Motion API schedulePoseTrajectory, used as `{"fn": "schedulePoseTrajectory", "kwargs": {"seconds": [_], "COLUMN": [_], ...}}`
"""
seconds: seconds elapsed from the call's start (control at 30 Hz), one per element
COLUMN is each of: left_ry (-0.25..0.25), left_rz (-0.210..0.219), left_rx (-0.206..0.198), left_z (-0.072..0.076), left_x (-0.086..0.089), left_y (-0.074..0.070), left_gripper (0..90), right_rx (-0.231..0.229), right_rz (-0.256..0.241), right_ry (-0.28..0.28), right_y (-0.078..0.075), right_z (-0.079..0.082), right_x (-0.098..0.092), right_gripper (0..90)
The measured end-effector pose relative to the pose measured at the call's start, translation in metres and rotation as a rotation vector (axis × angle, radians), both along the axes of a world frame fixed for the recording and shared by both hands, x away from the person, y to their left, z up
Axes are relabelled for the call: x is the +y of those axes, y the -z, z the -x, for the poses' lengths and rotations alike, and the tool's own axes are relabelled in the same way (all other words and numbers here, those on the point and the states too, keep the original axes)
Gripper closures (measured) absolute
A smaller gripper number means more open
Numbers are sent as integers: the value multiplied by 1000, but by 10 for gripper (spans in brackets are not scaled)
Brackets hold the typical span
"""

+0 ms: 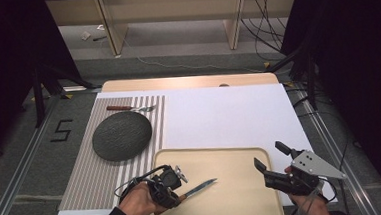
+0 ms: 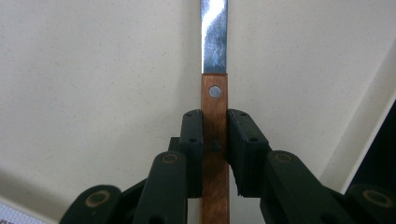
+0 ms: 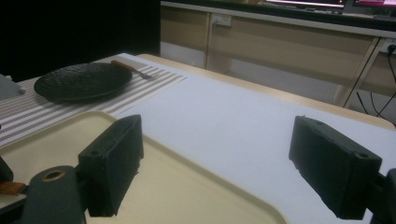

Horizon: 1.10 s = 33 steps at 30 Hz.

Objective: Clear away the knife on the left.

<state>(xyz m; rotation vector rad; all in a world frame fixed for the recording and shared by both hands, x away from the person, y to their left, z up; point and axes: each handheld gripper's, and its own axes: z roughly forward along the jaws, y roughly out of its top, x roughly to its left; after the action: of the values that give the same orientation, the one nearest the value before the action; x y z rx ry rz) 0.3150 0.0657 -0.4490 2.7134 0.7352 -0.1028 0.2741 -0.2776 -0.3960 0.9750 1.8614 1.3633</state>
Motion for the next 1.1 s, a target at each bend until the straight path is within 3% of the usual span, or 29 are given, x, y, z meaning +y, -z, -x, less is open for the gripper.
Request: {"fn": "schedulePoseTrajectory", "kwargs": {"seconds": [0.37,0.47,0.5,0.53,0.67,0.87,1.1], "left_ry": [-12,-17,-21,-17,-12,-7,6], "left_rz": [-16,7,16,23,66,121,140], "left_rx": [25,27,22,15,-38,-69,-103], "left_z": [0,0,0,0,3,8,13], "left_x": [0,1,1,1,0,-3,-10], "left_y": [6,4,3,2,-5,-12,-13], "left_gripper": [753,638,526,526,334,257,197], "right_rx": [-1,-1,0,0,1,0,1], "right_rz": [0,0,1,1,0,0,1], "right_ry": [0,0,-1,-1,-1,-1,-2], "right_y": [0,0,0,0,0,0,0], "right_z": [0,0,0,0,0,0,0], "right_x": [0,0,0,0,0,0,0], "right_gripper": [185,186,186,186,186,186,186]}}
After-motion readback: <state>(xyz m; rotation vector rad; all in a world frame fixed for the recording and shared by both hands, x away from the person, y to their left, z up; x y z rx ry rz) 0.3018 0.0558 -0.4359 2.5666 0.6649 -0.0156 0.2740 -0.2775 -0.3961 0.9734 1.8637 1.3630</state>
